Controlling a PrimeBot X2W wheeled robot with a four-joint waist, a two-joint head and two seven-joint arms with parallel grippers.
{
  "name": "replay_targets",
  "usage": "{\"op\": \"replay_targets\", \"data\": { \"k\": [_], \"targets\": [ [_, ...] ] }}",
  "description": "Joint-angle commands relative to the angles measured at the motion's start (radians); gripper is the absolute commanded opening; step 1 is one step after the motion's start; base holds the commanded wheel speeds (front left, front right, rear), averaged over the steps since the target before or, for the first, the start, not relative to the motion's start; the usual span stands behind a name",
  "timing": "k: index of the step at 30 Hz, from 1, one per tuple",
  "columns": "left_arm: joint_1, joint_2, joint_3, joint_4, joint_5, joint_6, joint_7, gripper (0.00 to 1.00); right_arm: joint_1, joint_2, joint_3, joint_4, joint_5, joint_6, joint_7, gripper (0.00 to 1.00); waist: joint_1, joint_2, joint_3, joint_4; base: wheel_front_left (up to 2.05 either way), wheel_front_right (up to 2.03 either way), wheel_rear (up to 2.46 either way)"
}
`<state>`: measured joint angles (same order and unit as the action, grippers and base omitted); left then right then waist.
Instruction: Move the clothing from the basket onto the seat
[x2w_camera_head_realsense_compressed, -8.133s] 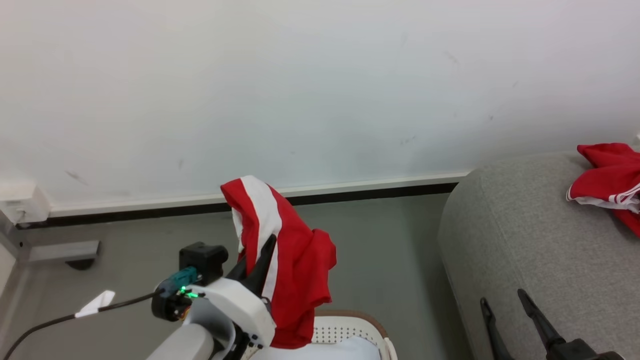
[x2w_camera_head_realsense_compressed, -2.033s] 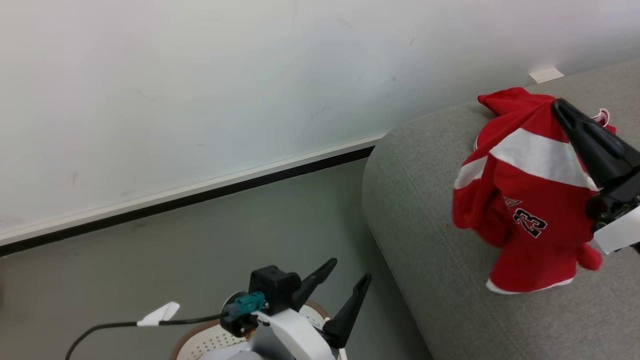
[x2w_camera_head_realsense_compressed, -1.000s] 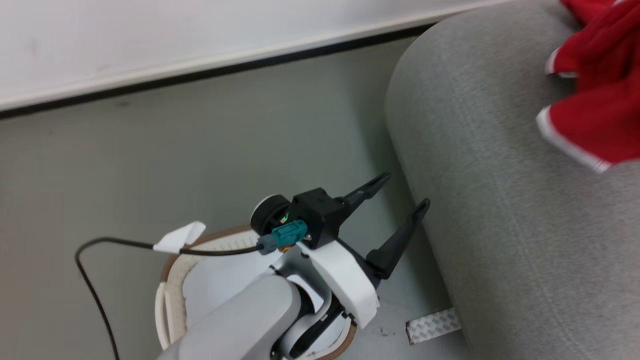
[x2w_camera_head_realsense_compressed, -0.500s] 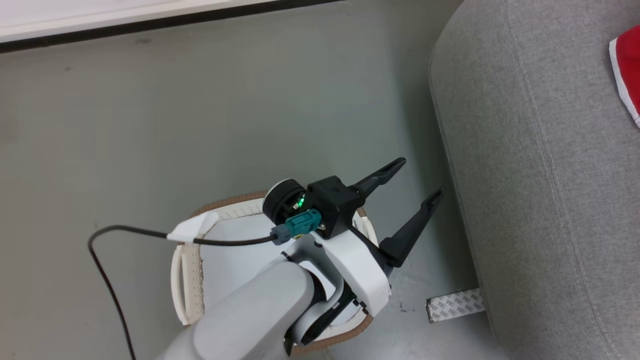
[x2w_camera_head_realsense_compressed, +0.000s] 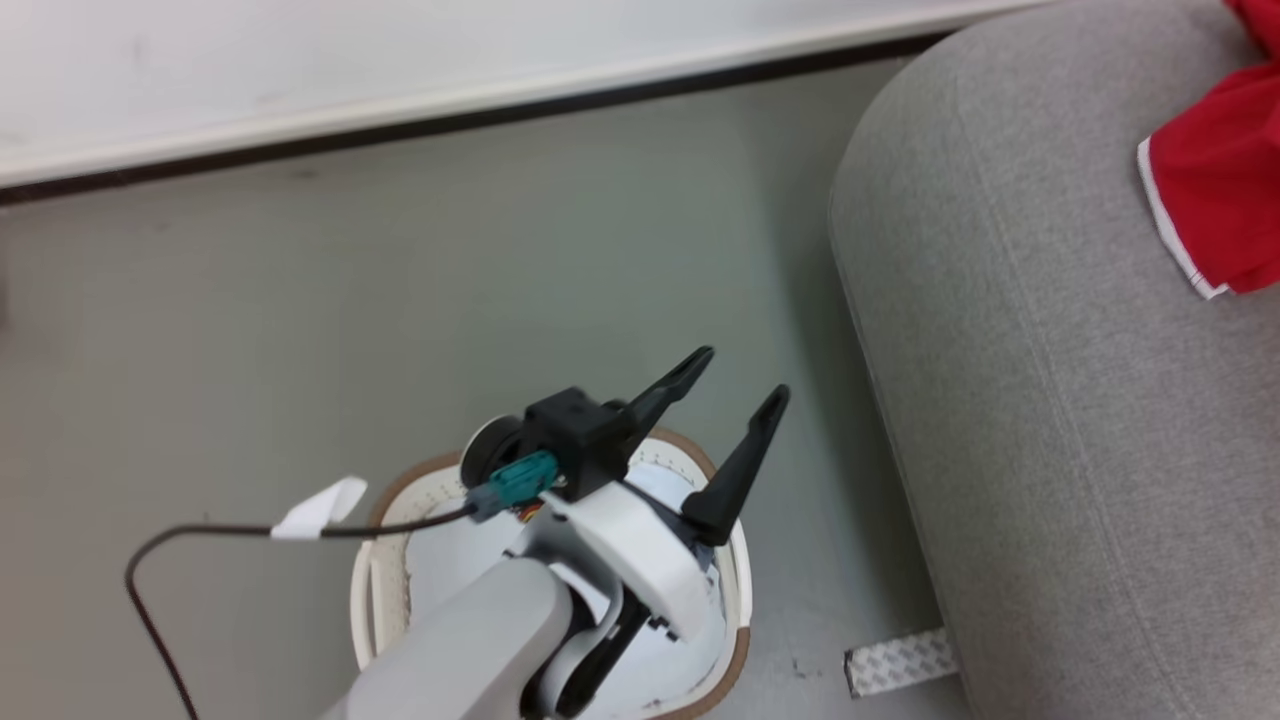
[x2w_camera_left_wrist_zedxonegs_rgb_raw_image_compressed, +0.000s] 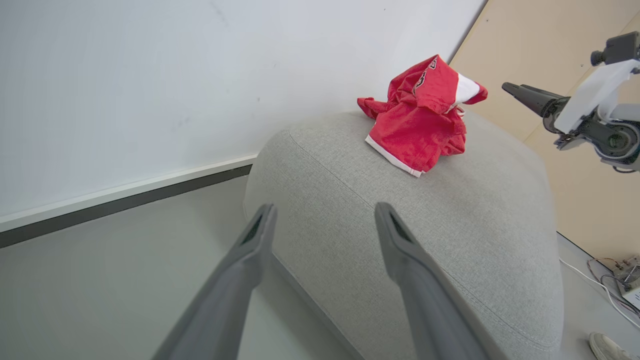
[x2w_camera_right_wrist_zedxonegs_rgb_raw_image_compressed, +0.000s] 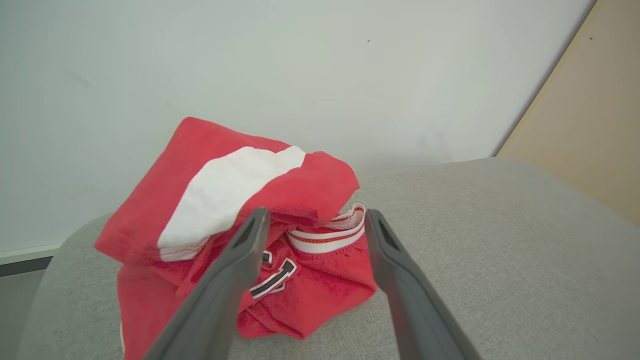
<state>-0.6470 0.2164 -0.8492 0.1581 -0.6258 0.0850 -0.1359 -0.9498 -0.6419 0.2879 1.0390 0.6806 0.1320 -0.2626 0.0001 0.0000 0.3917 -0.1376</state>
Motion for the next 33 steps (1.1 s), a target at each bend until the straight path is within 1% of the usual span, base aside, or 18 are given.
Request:
{"op": "replay_targets", "data": {
  "k": [1,4,8,12,16,19,23,26,33],
  "targets": [
    [0.023,0.01,0.004,0.007,-0.005,0.005,-0.014,1.0,0.046,0.013,-0.026,-0.031,-0.033,-0.003,-0.003,1.0,-0.0001,0.0,-0.034,0.004,0.0,0.0,0.0],
    [0.056,0.022,0.02,0.018,-0.012,0.022,-0.046,1.0,0.139,0.042,-0.124,-0.137,-0.126,-0.003,-0.003,1.0,-0.0001,0.0,-0.075,0.012,0.0,0.0,0.0],
    [0.11,0.046,0.049,0.047,-0.014,0.05,-0.086,1.0,0.282,0.114,-0.239,-0.302,-0.248,-0.003,-0.001,1.0,-0.0001,0.0,-0.132,0.024,0.0,0.0,0.0],
    [0.177,0.069,0.094,0.068,-0.009,0.086,-0.116,1.0,0.406,0.203,-0.317,-0.458,-0.354,-0.003,-0.001,1.0,-0.0001,0.0,-0.19,0.035,0.0,0.0,0.0],
    [0.269,0.079,0.161,0.073,-0.007,0.126,-0.129,1.0,0.517,0.29,-0.343,-0.582,-0.429,-0.003,-0.001,1.0,-0.0001,0.0,-0.247,0.045,0.0,0.0,0.0],
    [0.334,0.084,0.225,0.056,0.025,0.148,-0.129,1.0,0.595,0.353,-0.344,-0.65,-0.457,-0.003,-0.001,1.0,-0.0001,0.0,-0.28,0.059,0.0,0.0,0.0],
    [0.419,0.073,0.31,0.039,0.078,0.152,-0.128,1.0,0.693,0.414,-0.326,-0.709,-0.493,-0.003,-0.001,1.0,-0.0001,0.0,-0.321,0.08,0.0,0.0,0.0],
    [0.477,0.057,0.373,0.034,0.12,0.144,-0.129,1.0,0.753,0.447,-0.317,-0.738,-0.51,-0.003,-0.001,1.0,-0.0001,0.0,-0.349,0.091,0.0,0.0,0.0],
    [0.586,0.018,0.501,0.047,0.202,0.093,-0.129,1.0,0.833,0.496,-0.289,-0.757,-0.569,-0.003,-0.001,1.0,-0.0001,0.0,-0.387,0.097,0.0,0.0,0.0]
  ]
}}
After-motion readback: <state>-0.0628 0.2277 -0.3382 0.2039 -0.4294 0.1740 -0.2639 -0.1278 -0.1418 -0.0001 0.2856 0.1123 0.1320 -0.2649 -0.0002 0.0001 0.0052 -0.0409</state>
